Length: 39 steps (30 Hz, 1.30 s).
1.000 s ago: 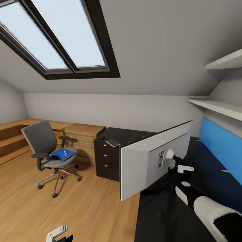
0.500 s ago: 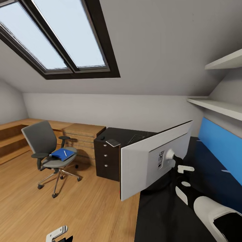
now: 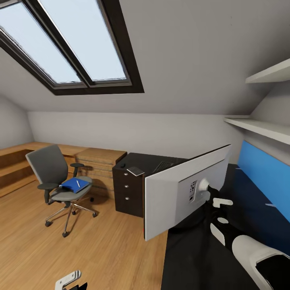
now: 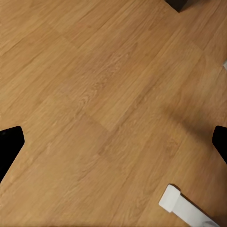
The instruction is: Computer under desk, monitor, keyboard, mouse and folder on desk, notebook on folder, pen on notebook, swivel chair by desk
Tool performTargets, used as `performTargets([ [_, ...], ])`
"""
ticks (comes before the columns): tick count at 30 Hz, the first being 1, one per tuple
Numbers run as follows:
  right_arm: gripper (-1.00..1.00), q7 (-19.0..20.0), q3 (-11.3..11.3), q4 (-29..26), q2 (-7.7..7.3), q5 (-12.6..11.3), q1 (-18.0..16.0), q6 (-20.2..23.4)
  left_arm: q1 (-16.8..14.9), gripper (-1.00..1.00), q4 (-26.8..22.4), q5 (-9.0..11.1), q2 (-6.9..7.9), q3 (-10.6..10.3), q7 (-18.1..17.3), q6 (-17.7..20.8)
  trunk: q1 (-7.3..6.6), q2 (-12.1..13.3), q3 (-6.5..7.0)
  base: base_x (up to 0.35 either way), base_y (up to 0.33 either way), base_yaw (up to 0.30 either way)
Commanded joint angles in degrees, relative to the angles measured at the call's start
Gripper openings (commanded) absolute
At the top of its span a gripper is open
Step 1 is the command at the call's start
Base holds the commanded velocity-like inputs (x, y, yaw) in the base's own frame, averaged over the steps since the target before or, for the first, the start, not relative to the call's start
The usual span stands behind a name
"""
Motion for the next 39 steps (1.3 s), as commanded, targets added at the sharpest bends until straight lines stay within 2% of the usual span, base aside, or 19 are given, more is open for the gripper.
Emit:
performTargets([
  [1,-1.0,-0.13,0.71,0.01,-0.02,-0.64,-0.03,-0.13,-0.01,1.0,-0.14,0.6,0.07,-0.19,0.55,0.11,0.01,-0.05,-0.07,0.0,0.0,0.0],
  [34,-1.0,-0.05,0.71,0.01,-0.02,-0.64,-0.03,-0.19,-0.01,1.0,-0.14,0.52,0.07,-0.2,0.55,0.11,0.01,-0.05,-0.07,-0.001,0.0,0.0],
  [39,-1.0,-0.04,0.77,0.01,-0.02,-0.69,-0.03,-0.22,-0.01,1.0,-0.14,0.52,0.07,-0.24,0.55,0.11,0.01,-0.05,-0.07,-0.215,0.0,0.0],
])
